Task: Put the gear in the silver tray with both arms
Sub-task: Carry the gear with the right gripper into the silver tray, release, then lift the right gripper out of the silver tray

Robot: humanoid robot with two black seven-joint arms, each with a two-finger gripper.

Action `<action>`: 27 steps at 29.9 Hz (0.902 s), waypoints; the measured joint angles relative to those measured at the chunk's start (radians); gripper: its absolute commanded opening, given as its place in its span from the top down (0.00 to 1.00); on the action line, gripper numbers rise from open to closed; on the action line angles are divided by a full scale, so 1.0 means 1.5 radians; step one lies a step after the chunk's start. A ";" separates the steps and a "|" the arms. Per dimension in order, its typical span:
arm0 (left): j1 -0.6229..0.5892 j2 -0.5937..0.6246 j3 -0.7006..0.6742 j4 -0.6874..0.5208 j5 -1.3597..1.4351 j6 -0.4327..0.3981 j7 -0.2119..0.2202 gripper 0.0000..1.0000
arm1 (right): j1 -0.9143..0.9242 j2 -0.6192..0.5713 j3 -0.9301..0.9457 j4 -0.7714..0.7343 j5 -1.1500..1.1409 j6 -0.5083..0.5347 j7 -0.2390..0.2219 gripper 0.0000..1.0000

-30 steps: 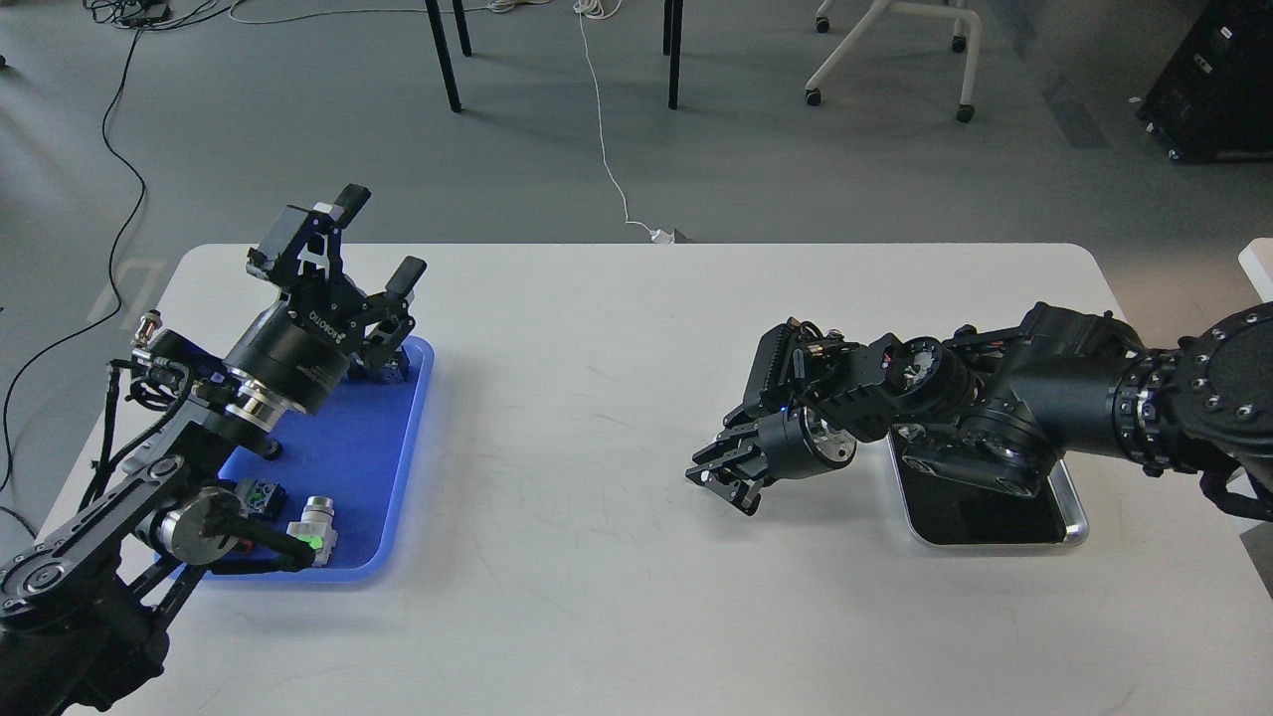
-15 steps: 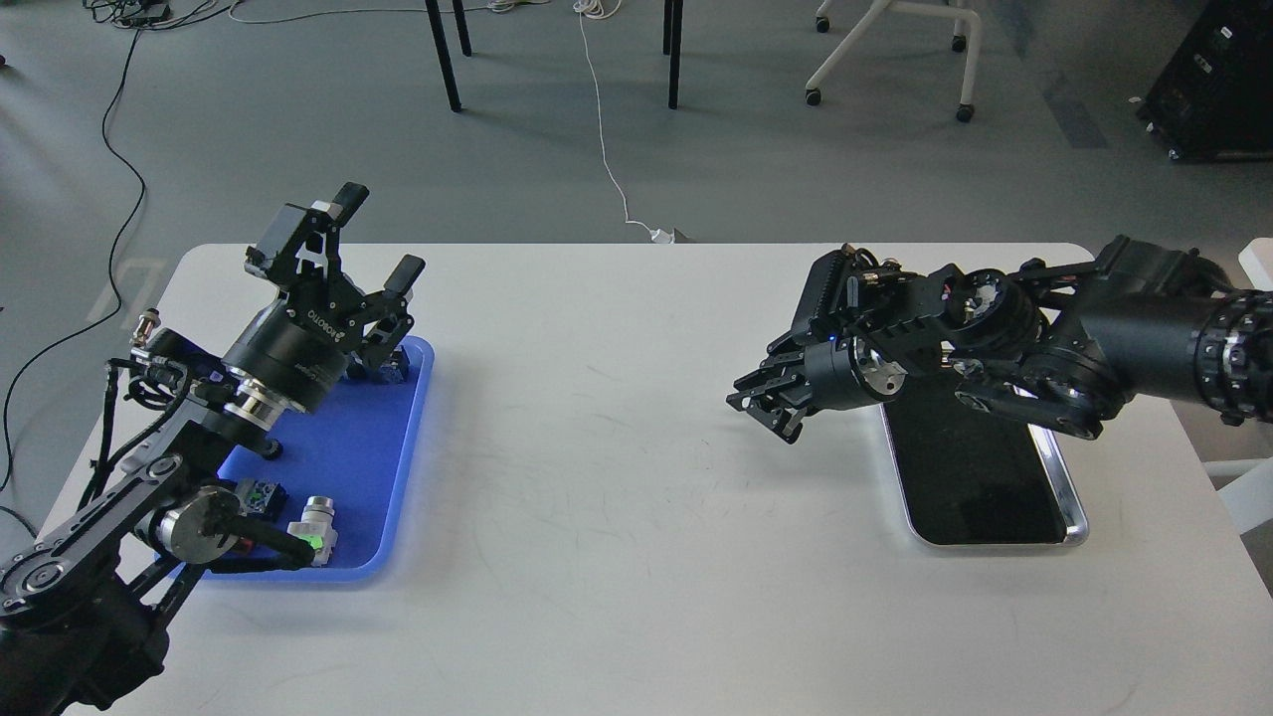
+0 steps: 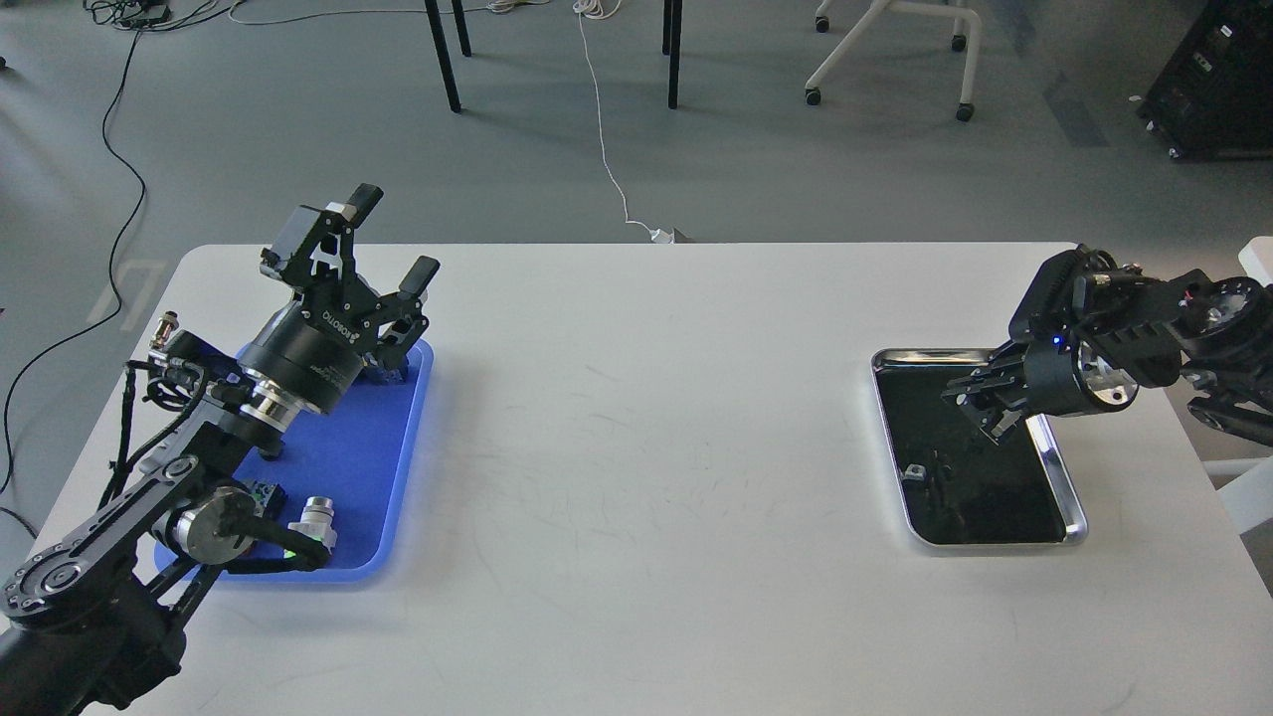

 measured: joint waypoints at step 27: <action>0.002 0.005 -0.001 -0.009 0.000 -0.009 -0.001 0.02 | 0.002 -0.024 0.235 -0.010 0.178 0.005 0.000 0.04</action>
